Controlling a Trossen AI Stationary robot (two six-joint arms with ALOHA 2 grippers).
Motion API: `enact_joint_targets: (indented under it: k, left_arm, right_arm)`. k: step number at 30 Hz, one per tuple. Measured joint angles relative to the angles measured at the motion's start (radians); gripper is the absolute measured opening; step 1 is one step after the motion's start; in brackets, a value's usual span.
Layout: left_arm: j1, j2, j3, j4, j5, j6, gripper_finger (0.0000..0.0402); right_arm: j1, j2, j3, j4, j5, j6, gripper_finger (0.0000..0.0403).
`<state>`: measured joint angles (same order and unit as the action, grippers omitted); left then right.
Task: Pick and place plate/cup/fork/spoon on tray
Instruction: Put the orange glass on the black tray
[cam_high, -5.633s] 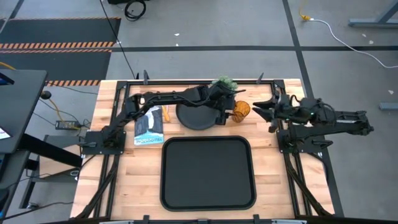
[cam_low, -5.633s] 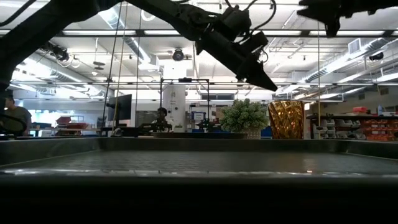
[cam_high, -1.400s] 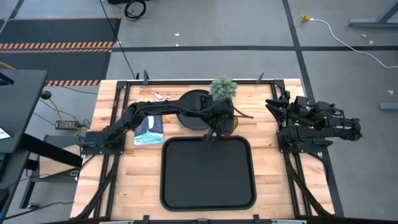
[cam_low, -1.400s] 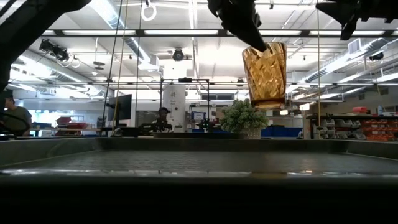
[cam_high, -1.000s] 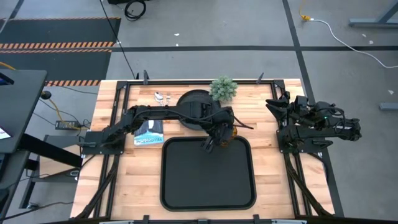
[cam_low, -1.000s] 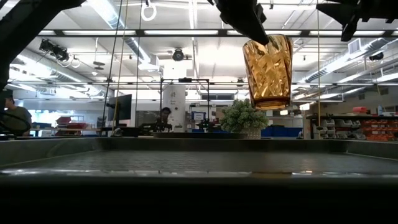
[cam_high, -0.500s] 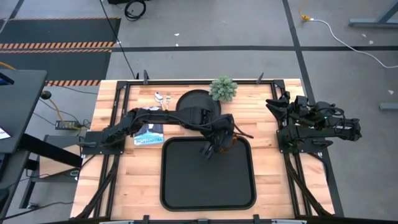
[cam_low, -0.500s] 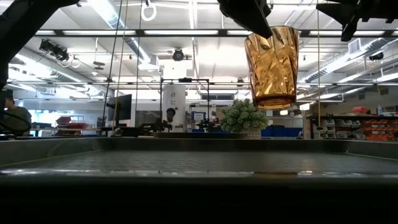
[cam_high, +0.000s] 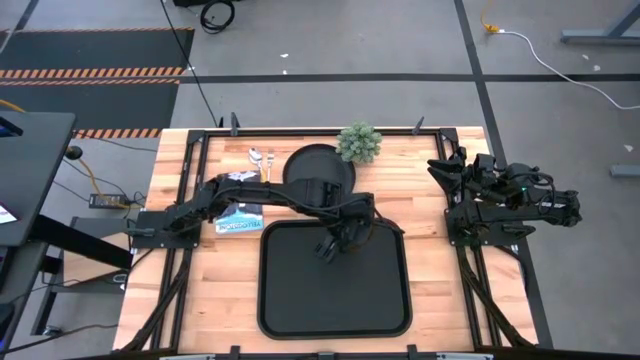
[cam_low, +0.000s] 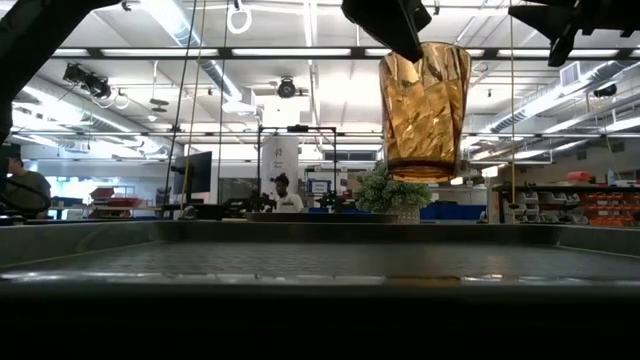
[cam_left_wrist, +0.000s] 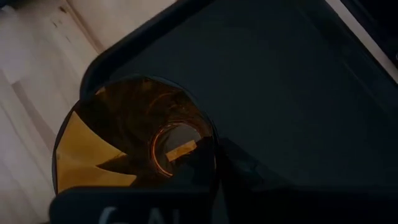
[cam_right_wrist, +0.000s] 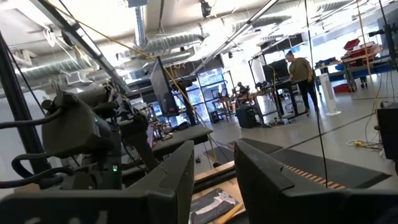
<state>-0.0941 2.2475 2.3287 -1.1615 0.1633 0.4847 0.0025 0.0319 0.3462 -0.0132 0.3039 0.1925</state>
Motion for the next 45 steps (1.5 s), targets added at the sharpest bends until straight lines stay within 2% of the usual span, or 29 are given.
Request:
enact_joint_targets:
  k: [10,21,33,38,45]
  left_arm:
    - [-0.012,-0.022,-0.001,-0.075,-0.004,-0.027,0.0017]
    - [-0.011,-0.033,-0.001,-0.074,-0.005,-0.031,0.0017]
    - [-0.016,-0.034,-0.001,0.046,0.025,-0.111,0.0017]
    - [-0.029,-0.034,-0.001,0.079,0.024,-0.085,0.0019]
    - [-0.026,0.011,0.001,0.213,0.039,-0.078,0.0021]
  right_arm:
    - [0.000,0.000,0.000,0.005,-0.007,0.000,0.0121]
    - [0.000,0.000,0.000,0.004,-0.010,0.002,0.0121]
    - [0.000,0.000,0.000,0.005,-0.010,0.014,0.0121]
    - [0.000,0.000,0.000,0.020,-0.005,0.011,0.0121]
    - [0.000,0.000,0.000,0.004,0.001,-0.052,0.0121]
